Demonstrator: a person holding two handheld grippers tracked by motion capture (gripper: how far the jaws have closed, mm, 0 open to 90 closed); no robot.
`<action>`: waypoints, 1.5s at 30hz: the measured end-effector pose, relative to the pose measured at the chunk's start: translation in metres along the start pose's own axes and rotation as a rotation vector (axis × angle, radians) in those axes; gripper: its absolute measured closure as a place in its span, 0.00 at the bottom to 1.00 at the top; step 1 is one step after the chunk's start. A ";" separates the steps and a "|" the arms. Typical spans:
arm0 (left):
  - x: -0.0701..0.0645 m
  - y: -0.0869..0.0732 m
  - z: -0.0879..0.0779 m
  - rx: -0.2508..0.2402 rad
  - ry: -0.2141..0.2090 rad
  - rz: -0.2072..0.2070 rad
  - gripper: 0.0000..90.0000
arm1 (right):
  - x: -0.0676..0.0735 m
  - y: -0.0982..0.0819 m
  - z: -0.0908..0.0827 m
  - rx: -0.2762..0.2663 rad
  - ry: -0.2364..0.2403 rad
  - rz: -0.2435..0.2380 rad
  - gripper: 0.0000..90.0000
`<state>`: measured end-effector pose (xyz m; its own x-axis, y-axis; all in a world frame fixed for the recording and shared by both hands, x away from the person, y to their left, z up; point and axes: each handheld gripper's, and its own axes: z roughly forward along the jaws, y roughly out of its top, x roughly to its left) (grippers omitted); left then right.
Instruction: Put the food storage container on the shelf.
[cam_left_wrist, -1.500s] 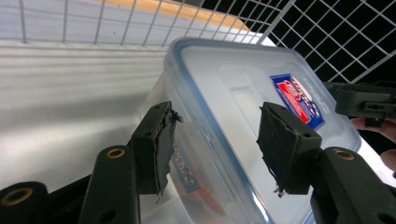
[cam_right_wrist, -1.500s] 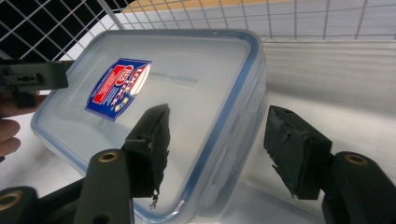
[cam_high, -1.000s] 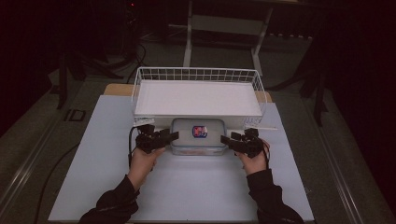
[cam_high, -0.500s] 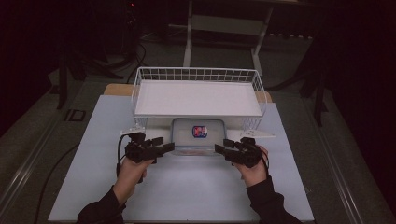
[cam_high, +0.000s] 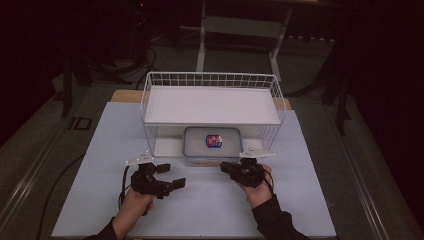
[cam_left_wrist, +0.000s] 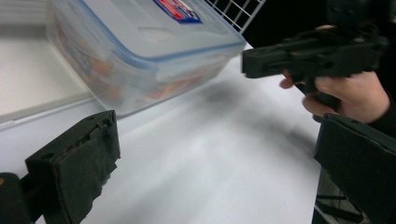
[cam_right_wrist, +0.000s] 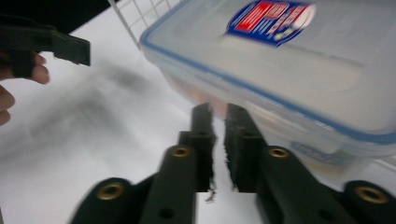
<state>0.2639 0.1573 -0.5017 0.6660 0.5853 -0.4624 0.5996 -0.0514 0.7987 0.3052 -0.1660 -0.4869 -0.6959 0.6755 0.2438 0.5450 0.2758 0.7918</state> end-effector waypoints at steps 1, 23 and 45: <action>-0.001 -0.002 -0.001 0.002 0.013 0.010 0.00 | 0.001 -0.001 0.002 0.007 -0.003 -0.005 0.98; -0.010 -0.002 -0.010 -0.105 0.042 0.062 0.00 | -0.006 0.016 0.047 0.022 -0.063 0.015 1.00; -0.011 -0.004 -0.011 -0.100 0.038 0.079 0.00 | -0.028 0.036 0.075 -0.008 -0.115 0.082 1.00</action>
<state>0.2495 0.1601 -0.4956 0.6914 0.6127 -0.3828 0.4971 -0.0190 0.8675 0.3797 -0.1234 -0.5071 -0.5905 0.7698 0.2423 0.5937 0.2109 0.7766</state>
